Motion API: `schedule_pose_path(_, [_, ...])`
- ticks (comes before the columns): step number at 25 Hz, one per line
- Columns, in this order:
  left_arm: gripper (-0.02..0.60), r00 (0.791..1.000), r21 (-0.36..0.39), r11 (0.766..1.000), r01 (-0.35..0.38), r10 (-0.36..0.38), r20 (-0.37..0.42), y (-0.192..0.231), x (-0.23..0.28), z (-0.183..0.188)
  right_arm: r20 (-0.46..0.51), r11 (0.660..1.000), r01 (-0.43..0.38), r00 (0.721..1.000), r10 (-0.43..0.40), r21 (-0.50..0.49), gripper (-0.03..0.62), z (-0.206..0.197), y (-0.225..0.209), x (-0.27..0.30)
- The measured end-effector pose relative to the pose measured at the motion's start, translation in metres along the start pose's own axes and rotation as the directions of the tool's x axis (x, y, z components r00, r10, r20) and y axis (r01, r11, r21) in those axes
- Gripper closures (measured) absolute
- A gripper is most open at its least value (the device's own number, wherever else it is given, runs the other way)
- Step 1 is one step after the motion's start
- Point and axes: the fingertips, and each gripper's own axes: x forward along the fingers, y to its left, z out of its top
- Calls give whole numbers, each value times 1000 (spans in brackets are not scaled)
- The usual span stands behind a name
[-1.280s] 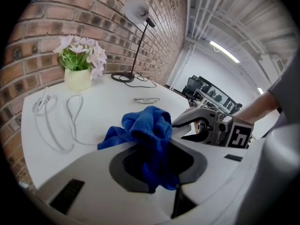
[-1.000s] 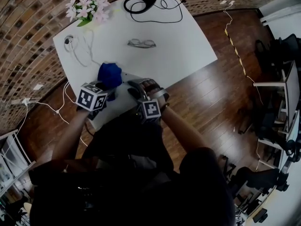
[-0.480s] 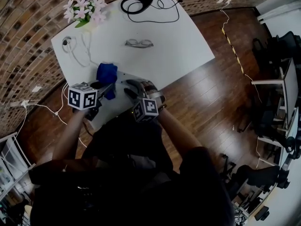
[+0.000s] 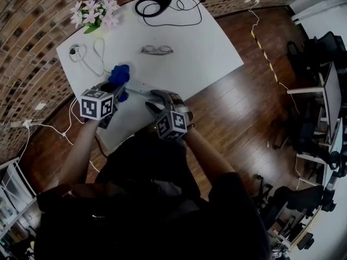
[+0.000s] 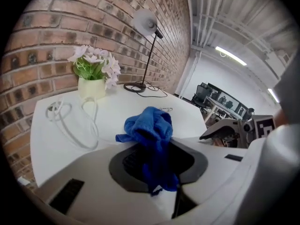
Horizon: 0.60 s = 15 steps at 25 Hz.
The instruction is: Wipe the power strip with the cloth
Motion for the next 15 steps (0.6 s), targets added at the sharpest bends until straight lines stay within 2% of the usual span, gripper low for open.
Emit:
schedule_pose_path(2, [467,999,41,999,0,1,-32,-2,2,-1,-6,998,-4,1000,4,57,381,-6,-1,-7])
schedule_pose_path(4, [468,996,128,992,-2,13,-84,-5,4,-14,-24,996,-6,1000,9,93,381,-14,1,-12])
schedule_pose_path(6, [466,995,168,986,-15,31,-91,-6,4,-27,-41,992,-7,999,12,125,381,-22,3,-14])
schedule_pose_path(9, [466,997,117,993,-29,37,-71,-5,3,-29,-45,985,-5,999,13,171,381,-27,0,-13])
schedule_pose_path(15, [466,996,82,997,-5,12,-84,-6,3,-28,-41,952,-3,999,16,305,353,-33,-17,-17])
